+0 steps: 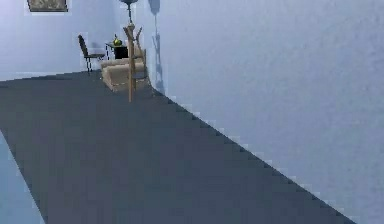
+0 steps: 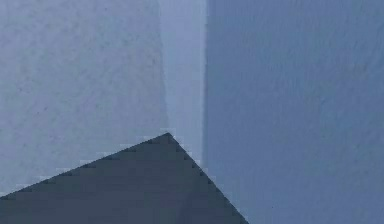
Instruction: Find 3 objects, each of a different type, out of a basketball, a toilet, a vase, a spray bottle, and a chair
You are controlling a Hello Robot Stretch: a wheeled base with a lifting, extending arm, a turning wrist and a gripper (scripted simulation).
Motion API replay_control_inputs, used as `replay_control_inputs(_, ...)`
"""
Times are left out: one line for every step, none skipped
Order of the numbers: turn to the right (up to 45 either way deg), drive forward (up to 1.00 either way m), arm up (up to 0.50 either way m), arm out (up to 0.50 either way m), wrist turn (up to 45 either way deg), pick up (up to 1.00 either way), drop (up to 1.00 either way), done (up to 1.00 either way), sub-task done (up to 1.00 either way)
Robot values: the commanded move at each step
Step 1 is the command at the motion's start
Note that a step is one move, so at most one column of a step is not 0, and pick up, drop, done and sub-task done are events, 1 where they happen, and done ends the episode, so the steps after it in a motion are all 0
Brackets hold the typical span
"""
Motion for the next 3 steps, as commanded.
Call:
replay_control_inputs(0.0,0.30,0.00,0.00,0.0,0.00,0.00,0.00,0.00)
replay_control_inputs(-30.0,0.00,0.00,0.00,0.0,0.00,0.00,0.00,0.00)
replay_control_inputs(-3.0,0.00,0.00,0.00,0.0,0.00,0.00,0.00,0.00)
